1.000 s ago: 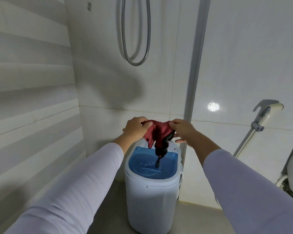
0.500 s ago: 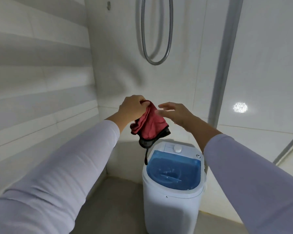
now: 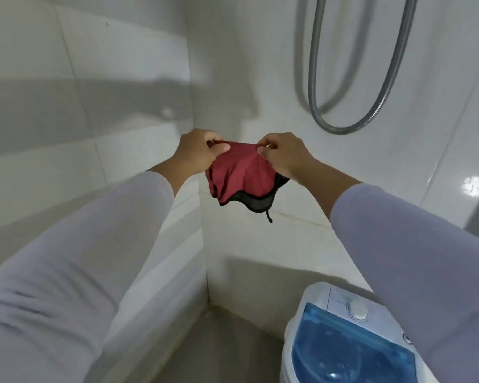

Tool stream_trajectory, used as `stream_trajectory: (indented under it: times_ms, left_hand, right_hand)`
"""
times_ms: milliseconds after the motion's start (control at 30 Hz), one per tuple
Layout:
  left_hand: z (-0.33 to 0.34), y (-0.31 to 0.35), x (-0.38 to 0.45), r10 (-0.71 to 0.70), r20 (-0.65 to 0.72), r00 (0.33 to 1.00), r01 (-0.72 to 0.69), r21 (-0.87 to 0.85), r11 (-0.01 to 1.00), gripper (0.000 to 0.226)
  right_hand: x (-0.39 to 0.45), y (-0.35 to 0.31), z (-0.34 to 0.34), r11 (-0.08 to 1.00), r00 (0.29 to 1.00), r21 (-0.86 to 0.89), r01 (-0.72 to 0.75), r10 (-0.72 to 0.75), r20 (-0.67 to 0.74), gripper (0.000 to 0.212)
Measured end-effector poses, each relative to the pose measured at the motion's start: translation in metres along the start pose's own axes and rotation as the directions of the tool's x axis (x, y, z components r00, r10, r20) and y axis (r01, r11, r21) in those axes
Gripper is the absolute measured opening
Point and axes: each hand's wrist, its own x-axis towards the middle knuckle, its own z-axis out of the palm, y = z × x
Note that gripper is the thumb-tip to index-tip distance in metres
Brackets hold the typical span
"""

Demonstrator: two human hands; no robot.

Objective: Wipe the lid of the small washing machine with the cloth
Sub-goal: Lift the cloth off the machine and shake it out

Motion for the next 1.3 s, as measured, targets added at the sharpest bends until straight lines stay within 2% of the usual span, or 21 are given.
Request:
stream_trajectory:
  times_ms: [233,400,500,567,767,867,967,1033,1100,1133,1167,1233,1267,1300]
  left_hand:
    - [-0.09,0.031,0.088,-0.058,0.019,0.998,0.059,-0.073,0.996,0.023]
    - [-0.146,0.061,0.144,-0.04,0.024,0.999,0.043,-0.174,0.984,0.017]
    - [-0.17,0.078,0.181,0.004,0.02,1.0,0.0,-0.16,0.987,0.009]
    - [-0.18,0.088,0.206,0.042,0.001,0.999,-0.041,-0.126,0.991,0.014]
    - [-0.182,0.105,0.274,0.06,-0.028,0.998,-0.063,-0.14,0.988,0.032]
    - [-0.164,0.1,0.292,0.02,-0.034,0.999,-0.025,-0.157,0.987,0.035]
    - [-0.138,0.09,0.297,-0.056,-0.049,0.997,0.042,-0.253,0.967,0.036]
    - [-0.126,0.085,0.296,-0.096,-0.07,0.993,0.067,-0.336,0.939,0.034]
    - [-0.116,0.084,0.293,-0.161,-0.053,0.985,0.123,-0.434,0.893,0.032]
    - [-0.111,0.084,0.289,-0.225,-0.011,0.974,0.188,-0.513,0.838,0.029]
    - [-0.105,0.084,0.285,-0.293,0.064,0.954,0.266,-0.63,0.73,0.025]
    - [-0.095,0.088,0.272,-0.375,0.243,0.895,0.401,-0.805,0.436,0.02]
    - [-0.09,0.087,0.266,-0.389,0.283,0.877,0.419,-0.846,0.33,0.021]
    - [-0.084,0.086,0.261,-0.389,0.289,0.875,0.41,-0.869,0.277,0.022]
  right_hand:
    - [0.092,-0.089,-0.053,1.0,1.0,-0.026,-0.017,0.017,0.012,0.026]
    - [0.149,-0.135,-0.095,0.999,0.998,0.032,-0.007,0.008,-0.059,0.011]
    - [0.185,-0.158,-0.116,1.0,0.992,-0.015,0.002,-0.004,-0.125,0.017]
    - [0.208,-0.171,-0.125,0.999,0.987,-0.051,-0.008,0.0,-0.161,0.025]
    - [0.261,-0.185,-0.133,0.985,0.96,-0.105,-0.138,0.107,-0.258,0.039]
    - [0.272,-0.179,-0.122,0.961,0.954,-0.223,-0.164,0.097,-0.285,0.043]
    - [0.272,-0.167,-0.107,0.919,0.956,-0.342,-0.196,0.102,-0.274,0.043]
    - [0.271,-0.159,-0.099,0.916,0.954,-0.343,-0.208,0.112,-0.279,0.043]
    - [0.268,-0.154,-0.092,0.945,0.946,-0.254,-0.207,0.126,-0.3,0.042]
    - [0.267,-0.151,-0.087,0.966,0.94,-0.139,-0.217,0.168,-0.298,0.042]
    - [0.266,-0.148,-0.081,0.971,0.933,0.009,-0.239,0.232,-0.275,0.044]
    - [0.262,-0.144,-0.071,0.915,0.917,0.286,-0.284,0.347,-0.196,0.049]
    - [0.26,-0.14,-0.067,0.874,0.91,0.383,-0.3,0.382,-0.159,0.051]
    - [0.256,-0.137,-0.065,0.837,0.907,0.446,-0.316,0.405,-0.119,0.051]
